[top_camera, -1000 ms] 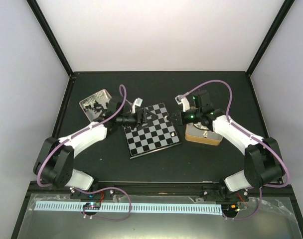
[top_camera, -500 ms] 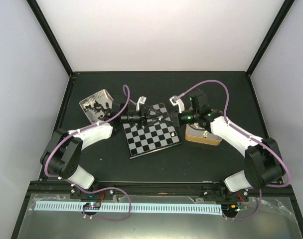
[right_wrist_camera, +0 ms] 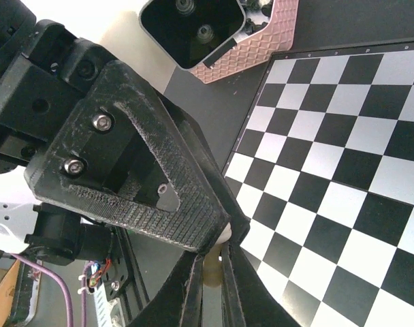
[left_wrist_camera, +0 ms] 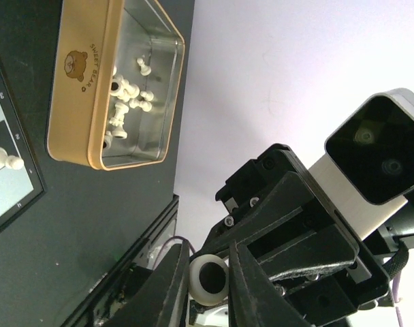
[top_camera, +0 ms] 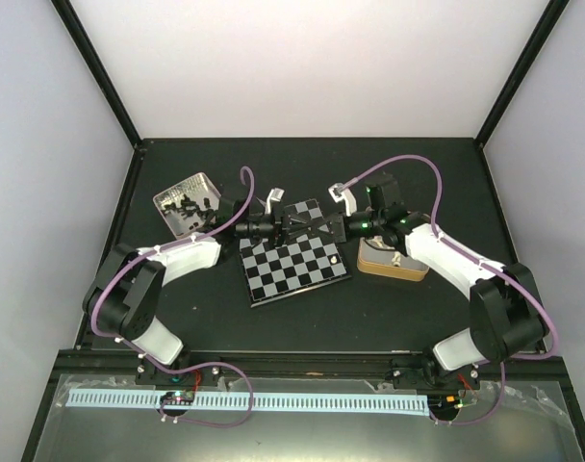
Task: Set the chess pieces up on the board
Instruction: Place the chess piece on the chessboard.
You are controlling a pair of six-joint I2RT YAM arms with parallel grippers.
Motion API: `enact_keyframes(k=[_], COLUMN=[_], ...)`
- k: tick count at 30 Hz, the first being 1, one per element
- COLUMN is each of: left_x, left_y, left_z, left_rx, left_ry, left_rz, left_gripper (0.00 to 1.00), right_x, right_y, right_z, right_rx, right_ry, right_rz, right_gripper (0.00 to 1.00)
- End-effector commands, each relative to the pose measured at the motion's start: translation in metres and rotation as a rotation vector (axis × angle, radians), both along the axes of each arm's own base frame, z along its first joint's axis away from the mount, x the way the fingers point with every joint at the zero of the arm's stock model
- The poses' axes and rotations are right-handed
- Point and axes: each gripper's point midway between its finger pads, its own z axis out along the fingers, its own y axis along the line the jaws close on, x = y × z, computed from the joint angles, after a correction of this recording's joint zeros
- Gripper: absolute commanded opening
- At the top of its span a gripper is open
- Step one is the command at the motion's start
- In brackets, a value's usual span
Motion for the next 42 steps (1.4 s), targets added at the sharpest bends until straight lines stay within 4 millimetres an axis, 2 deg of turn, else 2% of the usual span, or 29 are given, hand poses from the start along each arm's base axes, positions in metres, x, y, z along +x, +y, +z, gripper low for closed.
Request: enact_keyframes(k=[1, 4, 11, 18, 22, 25, 33, 42], left_x=[-0.008, -0.008, -0.007, -0.003, -0.001, 0.000, -0.005, -0.008], left_y=[-0.009, -0.008, -0.005, -0.003, -0.003, -0.003, -0.003, -0.004], left_z=[0.007, 0.012, 0.025, 0.048, 0.060, 0.064, 0.070, 0.066], left_rx=[-0.037, -0.042, -0.060, -0.130, -0.162, -0.175, -0.200, -0.211], left_ry=[0.004, -0.003, -0.012, 0.010, 0.016, 0.023, 0.041, 0.063], left_rz=[-0.047, -0.040, -0.001, 0.060, 0.087, 0.101, 0.111, 0.114], left_gripper=[0.06, 0.03, 0.02, 0.02, 0.02, 0.02, 0.02, 0.02], right_x=[0.003, 0.001, -0.002, 0.002, -0.004, -0.005, -0.004, -0.005], right_y=[0.006, 0.004, -0.005, -0.013, -0.004, -0.001, -0.007, -0.013], right_z=[0.017, 0.020, 0.040, 0.047, 0.048, 0.051, 0.060, 0.068], right_rx=[0.051, 0.067, 0.161, 0.347, 0.390, 0.423, 0.529, 0.596], right_ry=[-0.038, -0.040, -0.030, 0.109, 0.169, 0.186, 0.205, 0.208], right_rz=[0.001, -0.019, -0.127, -0.292, -0.289, -0.296, -0.355, -0.384], right_gripper=[0.08, 0.11, 0.33, 0.37, 0.40, 0.38, 0.25, 0.11])
